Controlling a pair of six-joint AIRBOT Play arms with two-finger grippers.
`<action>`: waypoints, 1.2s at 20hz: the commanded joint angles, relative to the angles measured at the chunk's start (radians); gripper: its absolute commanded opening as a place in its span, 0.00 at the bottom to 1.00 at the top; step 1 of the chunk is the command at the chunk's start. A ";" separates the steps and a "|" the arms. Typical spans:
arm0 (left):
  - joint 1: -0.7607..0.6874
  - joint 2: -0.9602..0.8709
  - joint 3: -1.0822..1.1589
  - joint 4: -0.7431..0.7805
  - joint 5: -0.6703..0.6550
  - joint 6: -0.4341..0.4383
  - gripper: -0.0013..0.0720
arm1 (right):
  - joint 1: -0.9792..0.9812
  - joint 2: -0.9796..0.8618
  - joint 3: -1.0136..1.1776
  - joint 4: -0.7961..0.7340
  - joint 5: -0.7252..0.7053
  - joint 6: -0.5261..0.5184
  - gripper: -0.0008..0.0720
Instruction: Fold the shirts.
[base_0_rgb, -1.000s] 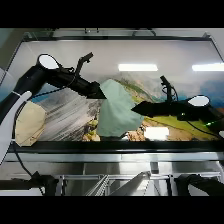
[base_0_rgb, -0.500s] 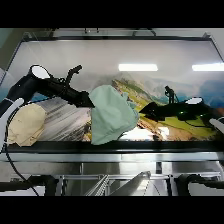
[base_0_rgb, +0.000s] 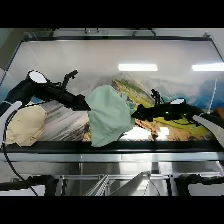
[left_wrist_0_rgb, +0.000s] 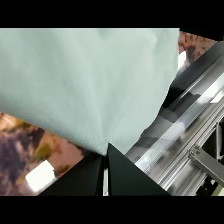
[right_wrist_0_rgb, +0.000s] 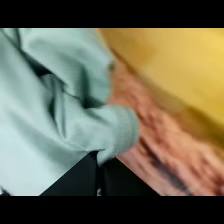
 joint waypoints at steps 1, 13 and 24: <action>0.024 0.018 0.058 -0.041 -0.015 0.012 0.04 | -0.025 0.080 0.071 0.032 0.140 -0.038 0.03; 0.058 0.475 0.734 -0.484 -0.074 -0.035 0.05 | -0.068 0.993 0.531 -0.023 -0.016 -0.060 0.03; -0.063 0.256 0.167 -0.170 -0.164 -0.095 0.05 | 0.065 0.576 0.209 -0.167 0.134 0.140 0.03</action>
